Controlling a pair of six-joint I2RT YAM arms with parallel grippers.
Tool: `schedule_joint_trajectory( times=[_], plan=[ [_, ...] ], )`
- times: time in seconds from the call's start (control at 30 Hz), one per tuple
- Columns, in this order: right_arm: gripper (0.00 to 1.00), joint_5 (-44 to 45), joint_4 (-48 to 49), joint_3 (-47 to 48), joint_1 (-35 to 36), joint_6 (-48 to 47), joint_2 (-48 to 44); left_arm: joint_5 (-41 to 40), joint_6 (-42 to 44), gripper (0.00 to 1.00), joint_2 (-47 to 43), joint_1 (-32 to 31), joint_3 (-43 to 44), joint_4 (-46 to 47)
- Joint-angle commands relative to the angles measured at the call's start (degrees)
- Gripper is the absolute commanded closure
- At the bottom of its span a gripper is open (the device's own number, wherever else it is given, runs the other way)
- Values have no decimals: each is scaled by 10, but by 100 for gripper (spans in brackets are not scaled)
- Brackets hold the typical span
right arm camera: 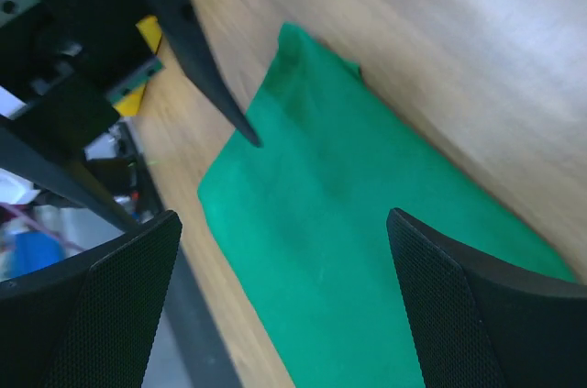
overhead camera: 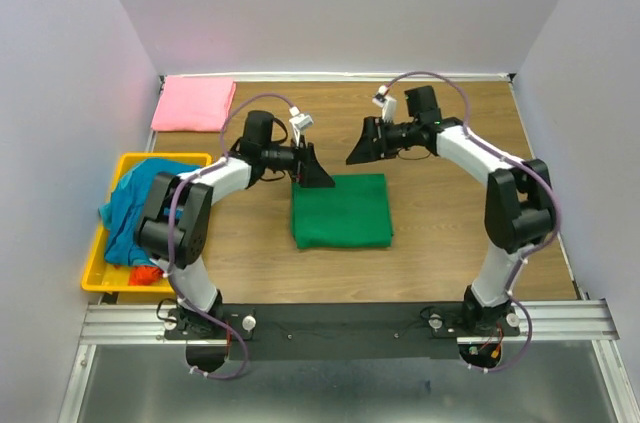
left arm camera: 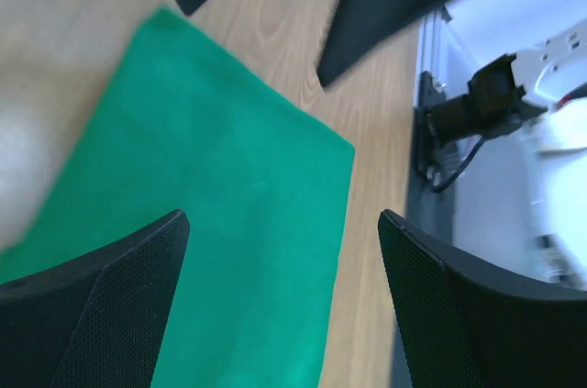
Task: Fold and stack the t-shirts
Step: Fold the tshirt
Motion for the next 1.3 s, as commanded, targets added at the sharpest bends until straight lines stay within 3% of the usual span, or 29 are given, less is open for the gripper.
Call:
schedule_joint_trajectory(
  times=[0.0,0.2,0.37,0.53,0.67,0.87,1.07,1.27],
  plan=[
    [0,-65,25,-15,1,78,75,-32,-172,8,58,-3,-22,169],
    [0,-25,53,-20,-26,66,159,-46,-171,8,183,35,16,166],
    [0,-2,67,1,-71,42,207,-60,-129,8,272,58,108,103],
    [0,-1,63,55,-93,26,209,-45,-106,8,257,65,152,87],
    [0,-36,60,74,-91,59,155,-10,-105,8,149,65,124,69],
    [0,-47,78,3,-49,153,60,-1,-156,7,43,41,20,83],
    [0,-49,120,-107,4,212,30,-10,-209,7,73,3,-50,132],
    [0,-44,115,-170,-7,156,66,-36,-169,7,152,27,-65,125]
  ],
)
